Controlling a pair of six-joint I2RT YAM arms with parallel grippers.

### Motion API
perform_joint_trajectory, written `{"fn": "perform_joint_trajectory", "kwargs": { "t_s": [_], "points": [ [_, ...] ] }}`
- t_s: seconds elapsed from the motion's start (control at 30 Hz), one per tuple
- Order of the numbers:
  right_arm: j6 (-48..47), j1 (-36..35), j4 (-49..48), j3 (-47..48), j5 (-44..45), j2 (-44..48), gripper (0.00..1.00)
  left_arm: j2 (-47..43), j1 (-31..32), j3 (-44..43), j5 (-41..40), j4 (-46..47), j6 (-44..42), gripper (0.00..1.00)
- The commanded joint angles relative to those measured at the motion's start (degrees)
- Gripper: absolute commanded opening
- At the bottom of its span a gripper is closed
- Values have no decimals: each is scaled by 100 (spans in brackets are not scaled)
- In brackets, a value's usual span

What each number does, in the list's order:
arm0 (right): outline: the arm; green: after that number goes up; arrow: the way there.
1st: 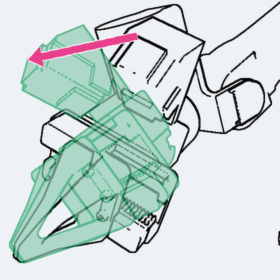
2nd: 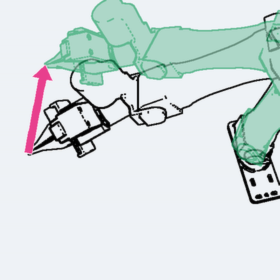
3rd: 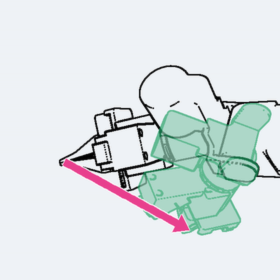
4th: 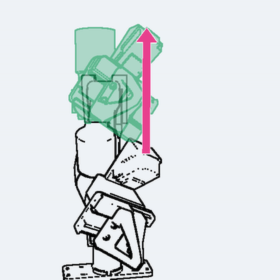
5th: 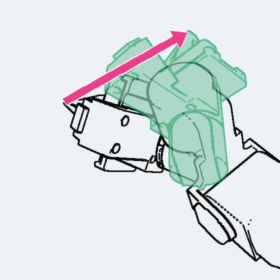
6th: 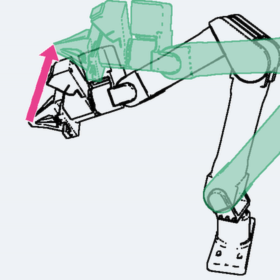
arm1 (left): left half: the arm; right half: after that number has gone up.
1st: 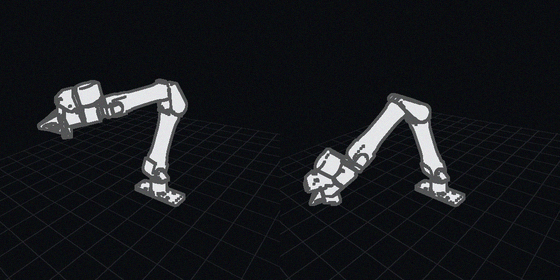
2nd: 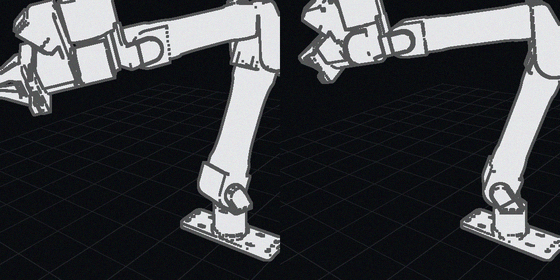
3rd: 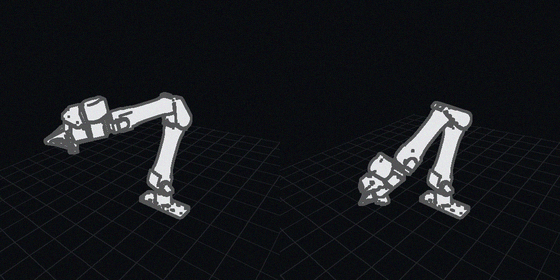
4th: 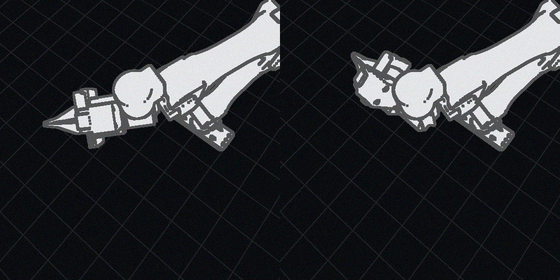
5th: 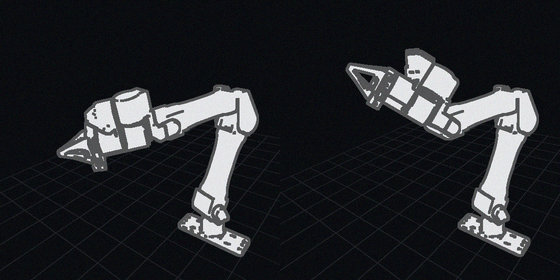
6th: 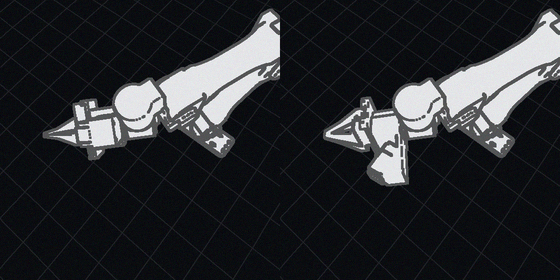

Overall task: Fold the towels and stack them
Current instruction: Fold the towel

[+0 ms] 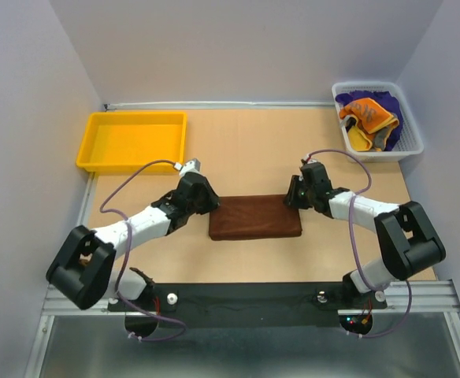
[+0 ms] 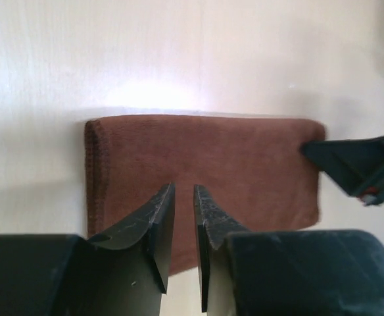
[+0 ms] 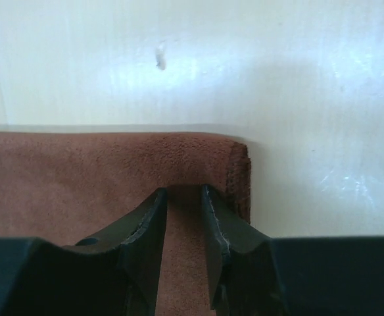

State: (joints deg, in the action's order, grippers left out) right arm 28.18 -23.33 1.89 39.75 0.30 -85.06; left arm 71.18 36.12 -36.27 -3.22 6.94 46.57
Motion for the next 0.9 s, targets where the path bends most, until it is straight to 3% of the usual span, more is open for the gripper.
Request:
{"fn": "perform_joint_trajectory", "kwargs": {
  "t_s": [0.0,0.27,0.47,0.6,0.67,0.8,0.87],
  "points": [
    [-138,337,-540,60,6,-194,33,675,-166,146,86,676,-79,22],
    [-129,610,-532,42,269,-933,30,1180,-755,797,287,1135,222,19],
    [-400,874,-506,348,270,-935,32,556,-747,516,296,652,-103,38],
    [-866,813,-208,735,-564,-680,45,-120,-755,-88,113,-155,-542,66],
    [-1068,621,222,955,-636,-626,51,-262,-869,-335,68,-429,-771,74],
    [-1473,67,839,1386,-523,-451,76,-411,-1527,-670,181,-991,-1333,84],
    [-1552,-449,1067,1465,-443,-328,83,-438,-1870,-671,453,-1115,-1536,84]
  ]
}}
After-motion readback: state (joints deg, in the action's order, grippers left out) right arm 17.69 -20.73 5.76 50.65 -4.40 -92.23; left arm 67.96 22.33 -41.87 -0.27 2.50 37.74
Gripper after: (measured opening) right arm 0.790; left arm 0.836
